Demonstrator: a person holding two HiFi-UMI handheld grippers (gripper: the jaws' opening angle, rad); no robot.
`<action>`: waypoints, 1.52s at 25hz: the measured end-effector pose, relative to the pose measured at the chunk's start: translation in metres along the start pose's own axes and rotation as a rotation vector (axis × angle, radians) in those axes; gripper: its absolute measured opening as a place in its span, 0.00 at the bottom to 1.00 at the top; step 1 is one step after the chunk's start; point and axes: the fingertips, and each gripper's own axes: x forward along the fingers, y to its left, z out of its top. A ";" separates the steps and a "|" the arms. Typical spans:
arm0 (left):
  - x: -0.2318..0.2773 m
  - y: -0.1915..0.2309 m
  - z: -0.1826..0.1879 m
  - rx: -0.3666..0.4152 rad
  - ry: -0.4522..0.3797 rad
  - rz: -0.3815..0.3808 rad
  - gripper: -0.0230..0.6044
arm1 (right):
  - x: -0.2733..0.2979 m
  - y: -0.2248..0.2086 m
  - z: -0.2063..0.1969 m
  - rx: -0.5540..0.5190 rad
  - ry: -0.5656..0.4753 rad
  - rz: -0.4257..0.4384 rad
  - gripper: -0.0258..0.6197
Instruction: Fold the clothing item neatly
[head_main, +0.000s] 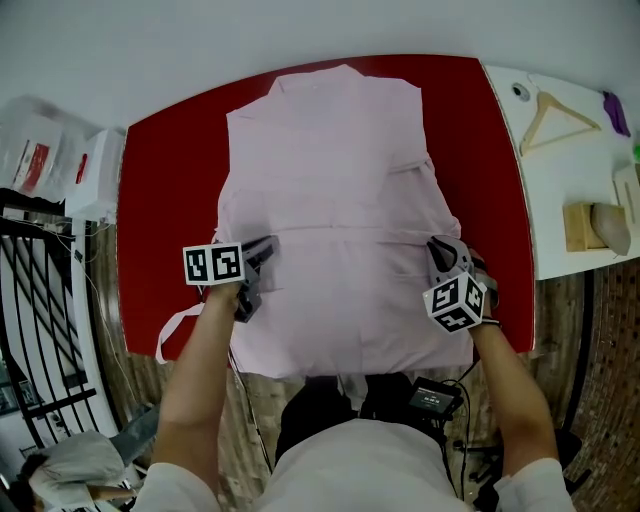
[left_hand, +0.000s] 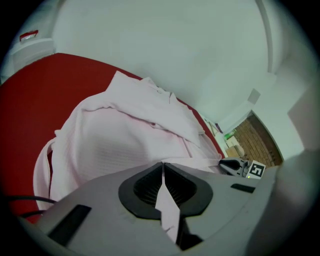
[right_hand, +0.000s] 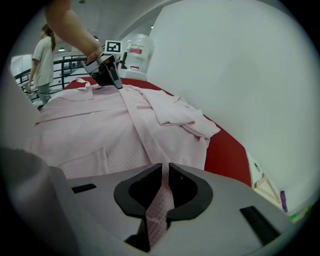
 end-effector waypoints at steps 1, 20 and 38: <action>0.001 0.006 -0.004 -0.006 0.012 0.014 0.07 | 0.000 -0.003 -0.001 0.005 0.000 -0.009 0.08; 0.001 0.031 -0.017 -0.030 0.056 0.081 0.05 | 0.028 -0.049 -0.011 0.095 0.085 -0.094 0.08; -0.070 -0.017 0.010 -0.033 -0.290 -0.069 0.05 | -0.008 -0.057 0.011 0.157 -0.042 -0.116 0.15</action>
